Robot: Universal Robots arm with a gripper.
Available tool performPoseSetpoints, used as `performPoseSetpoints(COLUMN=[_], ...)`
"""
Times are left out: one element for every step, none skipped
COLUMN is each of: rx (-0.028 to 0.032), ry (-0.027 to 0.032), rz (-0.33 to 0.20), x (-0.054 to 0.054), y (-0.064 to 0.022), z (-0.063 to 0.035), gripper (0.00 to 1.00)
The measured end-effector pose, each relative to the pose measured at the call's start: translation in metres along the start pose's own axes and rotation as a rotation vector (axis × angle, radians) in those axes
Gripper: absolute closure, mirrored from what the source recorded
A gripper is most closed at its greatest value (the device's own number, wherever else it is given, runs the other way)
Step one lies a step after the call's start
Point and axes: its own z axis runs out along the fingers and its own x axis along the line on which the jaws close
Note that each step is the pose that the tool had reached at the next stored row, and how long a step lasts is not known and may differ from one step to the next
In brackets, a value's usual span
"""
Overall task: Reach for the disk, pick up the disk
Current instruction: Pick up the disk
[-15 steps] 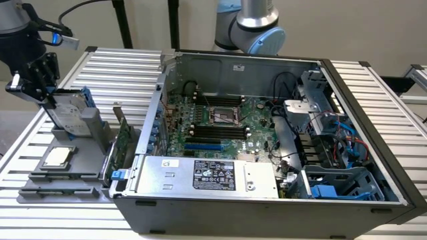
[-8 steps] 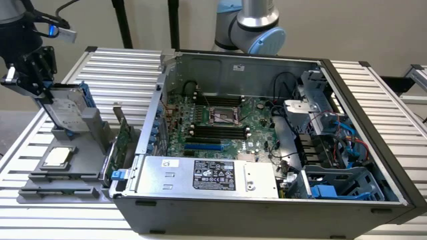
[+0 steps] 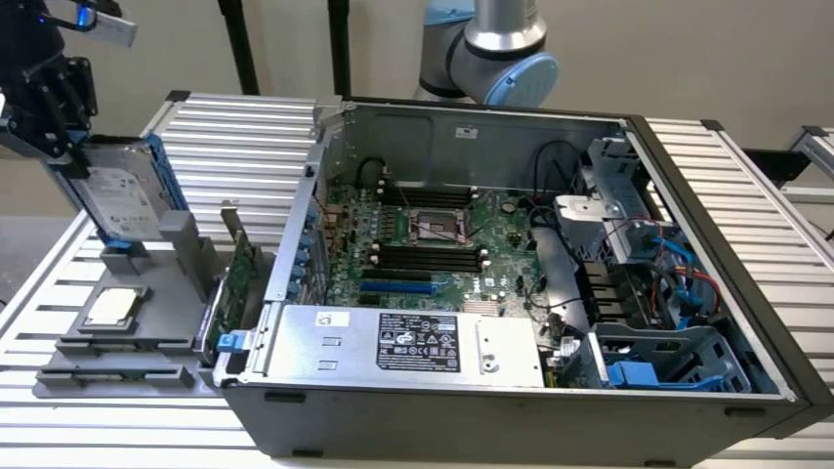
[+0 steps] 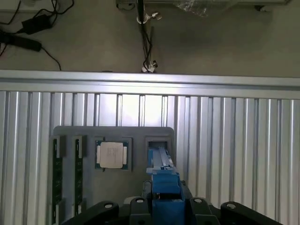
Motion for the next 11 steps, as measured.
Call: performPoseSetpoints(rx=[0.0, -0.0002, -0.0001, -0.0001, -0.0001, 0.0001, -0.0002, 0.0, 0.0, -0.0001, 0.0], ry=[0.0, 0.0001, 0.0, 0.0, 0.0, -0.0001, -0.0001, -0.0004, -0.0009, -0.0015, -0.0022], rz=[-0.001, -0.001, -0.002, -0.003, -0.003, -0.004, -0.005, -0.006, -0.007, -0.008, -0.009], x=[0.0, 0.001, 0.001, 0.001, 0.001, 0.002, 0.002, 0.003, 0.003, 0.004, 0.004], y=[-0.0001, -0.0003, -0.0005, -0.0007, -0.0011, -0.0015, -0.0022, -0.0032, -0.0044, -0.0057, -0.0074], z=[-0.0046, -0.0092, -0.0136, -0.0183, -0.0228, -0.0271, -0.0317, -0.0363, -0.0409, -0.0455, -0.05], gripper=[0.67, 0.67, 0.67, 0.67, 0.67, 0.67, 0.67, 0.67, 0.67, 0.67, 0.67])
